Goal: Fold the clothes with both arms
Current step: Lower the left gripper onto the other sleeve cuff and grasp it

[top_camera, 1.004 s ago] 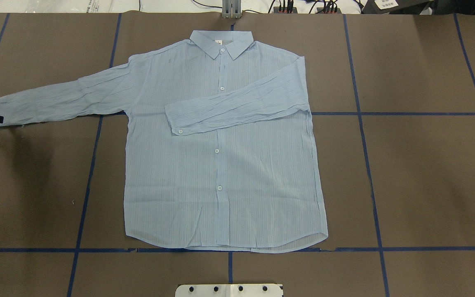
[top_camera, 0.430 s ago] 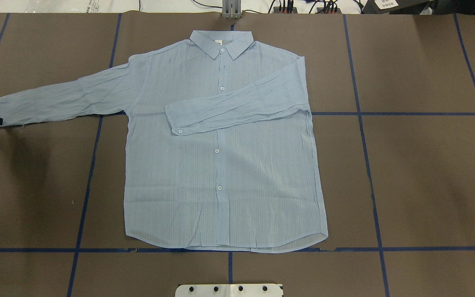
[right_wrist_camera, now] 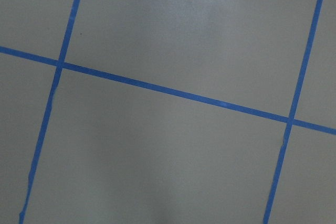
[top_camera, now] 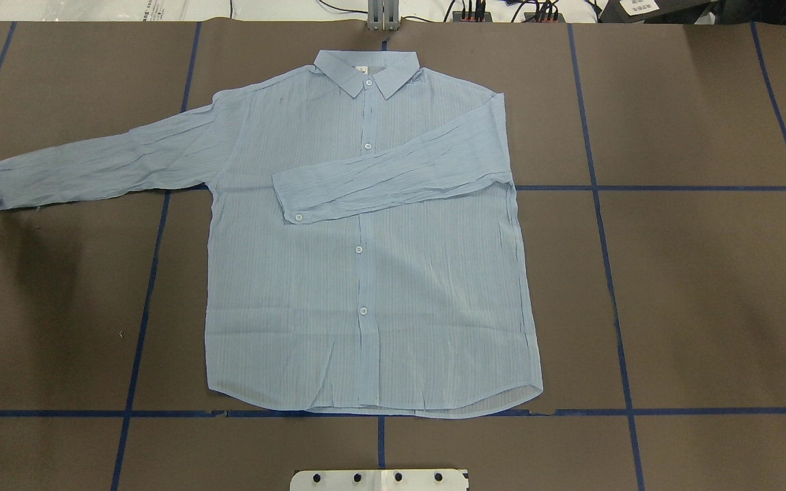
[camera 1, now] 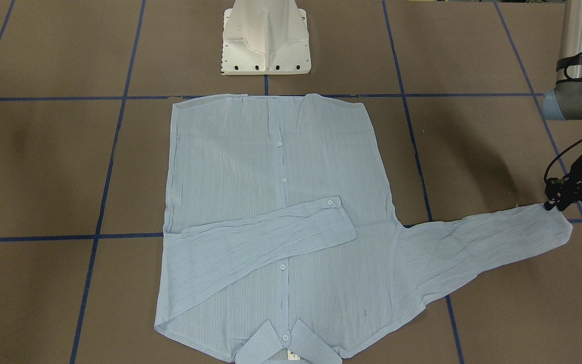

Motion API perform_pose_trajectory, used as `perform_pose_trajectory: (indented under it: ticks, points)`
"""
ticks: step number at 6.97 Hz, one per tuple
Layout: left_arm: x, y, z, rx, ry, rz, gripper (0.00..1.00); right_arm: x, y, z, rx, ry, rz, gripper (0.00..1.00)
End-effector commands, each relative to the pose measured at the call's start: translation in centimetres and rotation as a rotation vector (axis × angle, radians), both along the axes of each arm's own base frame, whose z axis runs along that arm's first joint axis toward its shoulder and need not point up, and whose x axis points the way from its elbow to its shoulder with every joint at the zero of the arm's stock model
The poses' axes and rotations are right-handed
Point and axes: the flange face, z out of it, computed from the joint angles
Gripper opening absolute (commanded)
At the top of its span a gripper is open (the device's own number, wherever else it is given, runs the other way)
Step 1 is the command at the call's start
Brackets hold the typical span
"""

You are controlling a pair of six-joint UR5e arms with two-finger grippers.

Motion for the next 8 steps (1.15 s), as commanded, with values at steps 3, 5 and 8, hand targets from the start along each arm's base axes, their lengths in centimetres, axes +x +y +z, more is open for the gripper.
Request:
perform_pose_trajectory:
  ticks: [3,5,8]
  points:
    - [0.0,-0.1,-2.1,0.034,0.025,0.006,0.00,0.0,0.0,-0.2,0.001,-0.003,0.001,1.00]
    - [0.3,-0.9,-9.6,0.148,0.093,0.011,0.00,-0.1,-0.1,0.0,-0.002,-0.002,-0.001,1.00]
    - [2.2,-2.1,-21.4,0.006,0.338,-0.060,0.00,-0.2,-0.4,0.1,-0.008,-0.001,0.001,1.00]
